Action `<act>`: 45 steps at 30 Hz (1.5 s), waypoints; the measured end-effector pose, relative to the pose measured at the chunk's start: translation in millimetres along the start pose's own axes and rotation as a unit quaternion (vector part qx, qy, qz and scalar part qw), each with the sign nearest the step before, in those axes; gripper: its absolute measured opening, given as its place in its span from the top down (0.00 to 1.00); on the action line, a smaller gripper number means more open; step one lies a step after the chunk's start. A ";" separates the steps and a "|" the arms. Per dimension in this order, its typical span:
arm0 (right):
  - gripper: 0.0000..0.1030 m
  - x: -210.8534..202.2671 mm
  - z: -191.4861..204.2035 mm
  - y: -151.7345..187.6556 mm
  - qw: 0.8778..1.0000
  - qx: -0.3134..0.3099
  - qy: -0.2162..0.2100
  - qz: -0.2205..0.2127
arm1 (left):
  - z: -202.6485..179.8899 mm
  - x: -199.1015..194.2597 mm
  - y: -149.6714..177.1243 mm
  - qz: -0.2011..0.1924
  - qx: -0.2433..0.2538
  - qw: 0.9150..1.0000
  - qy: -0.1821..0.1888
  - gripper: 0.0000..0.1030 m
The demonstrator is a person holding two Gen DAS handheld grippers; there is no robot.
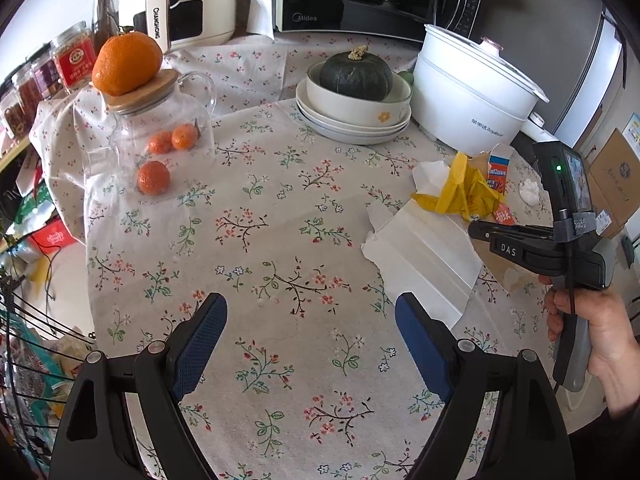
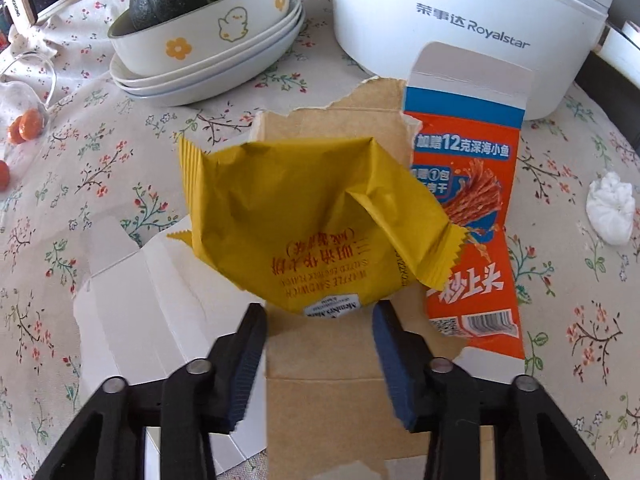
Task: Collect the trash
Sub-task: 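Grasp the yellow wrapper with the right tool, then lift the yellow wrapper off the cardboard with the right tool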
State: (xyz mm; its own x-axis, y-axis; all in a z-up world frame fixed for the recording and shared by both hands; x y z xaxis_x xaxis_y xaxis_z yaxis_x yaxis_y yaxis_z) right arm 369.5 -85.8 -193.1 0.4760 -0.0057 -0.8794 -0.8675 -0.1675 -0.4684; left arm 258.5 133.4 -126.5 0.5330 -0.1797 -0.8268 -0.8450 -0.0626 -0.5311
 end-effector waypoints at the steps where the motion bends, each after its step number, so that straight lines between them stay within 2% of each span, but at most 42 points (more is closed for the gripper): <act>1: 0.91 -1.8 0.3 -0.1 1.000 -0.004 -0.001 0.001 | -0.2 0.7 0.3 0.001 -0.001 1.000 0.001 0.15; 2: 0.94 -3.7 0.2 -0.1 1.000 -0.007 -0.002 0.003 | -0.4 1.3 0.6 0.002 -0.002 1.000 0.001 0.15; 7: 0.97 -14.9 -5.3 3.7 1.000 -0.010 -0.017 -0.003 | -1.2 4.2 3.1 0.008 -0.009 1.000 0.007 0.15; 14: 0.95 -32.6 -16.7 10.6 0.999 0.001 -0.042 -0.009 | -0.5 1.3 1.7 0.002 -0.014 1.000 0.006 0.15; 15: 0.91 -34.3 -16.4 9.5 0.999 0.007 -0.051 -0.011 | 0.7 0.8 0.6 0.001 -0.016 1.000 0.005 0.15; 17: 0.64 -35.5 -14.0 6.8 0.998 0.016 -0.061 -0.009 | 2.3 0.0 -0.3 -0.001 -0.018 1.000 0.002 0.15; 18: 0.36 -35.7 -13.4 5.5 0.998 0.021 -0.061 -0.009 | 2.8 -0.3 -0.3 -0.001 -0.019 1.000 0.002 0.15; 19: 0.23 -36.4 -12.2 3.4 0.998 0.027 -0.061 -0.015 | 3.2 -0.1 -0.5 -0.001 -0.020 1.000 0.002 0.15; 21: 0.23 -36.6 -8.2 -2.6 0.997 0.034 -0.063 -0.027 | 3.3 0.8 -0.8 0.000 -0.020 1.000 0.003 0.15; 29: 0.23 -8.7 13.4 -26.7 0.998 0.042 -0.040 -0.021 | 4.7 1.9 -3.8 -0.001 -0.021 1.000 -0.001 0.15; 31: 0.27 -0.9 15.9 -30.5 0.999 0.037 -0.019 -0.021 | 4.6 2.0 -3.9 -0.001 -0.021 1.000 -0.001 0.15; 32: 0.33 2.1 16.7 -32.4 0.999 0.033 -0.011 -0.023 | 4.6 2.0 -4.1 -0.001 -0.020 1.000 -0.002 0.15; 33: 0.46 4.3 18.5 -34.0 0.999 0.029 -0.011 -0.024 | 4.8 2.1 -4.3 -0.001 -0.019 1.000 -0.005 0.15; 34: 0.67 5.9 20.8 -35.0 0.999 0.025 -0.017 -0.024 | 5.1 2.4 -4.4 -0.001 -0.017 1.000 -0.008 0.15; 36: 0.74 5.8 24.2 -36.1 0.999 0.010 -0.017 -0.028 | 4.9 3.2 -4.6 -0.001 -0.016 1.000 -0.009 0.15; 37: 0.85 4.6 25.2 -35.5 0.999 0.002 -0.014 -0.030 | 4.4 3.8 -4.7 -0.001 -0.017 1.000 -0.008 0.15; 38: 0.92 2.8 26.1 -35.2 0.999 -0.004 -0.020 -0.031 | 3.4 4.5 -5.0 0.000 -0.016 1.000 -0.007 0.15; 45: 0.95 -27.4 7.9 -25.8 0.997 -0.002 -0.059 -0.048 | -12.8 15.5 -3.6 0.007 -0.008 1.000 0.009 0.15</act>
State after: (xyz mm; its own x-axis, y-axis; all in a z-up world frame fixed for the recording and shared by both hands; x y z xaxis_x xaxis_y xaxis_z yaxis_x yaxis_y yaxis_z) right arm 377.6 -73.5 -157.6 0.5360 0.1263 -0.8347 -0.8183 -0.1652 -0.5505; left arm 269.2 118.3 -135.0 0.5195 -0.1986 -0.8311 -0.8535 -0.0749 -0.5156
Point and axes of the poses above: each gripper's, at about its wrist camera, not at the fingertips, and x roughly the way its jaws point, z to its left, y to its underside, the point moved 8 cm from there along x, roughly the way its jaws point, and after that the axes turned 8 degrees about y, right-handed, at the moved point
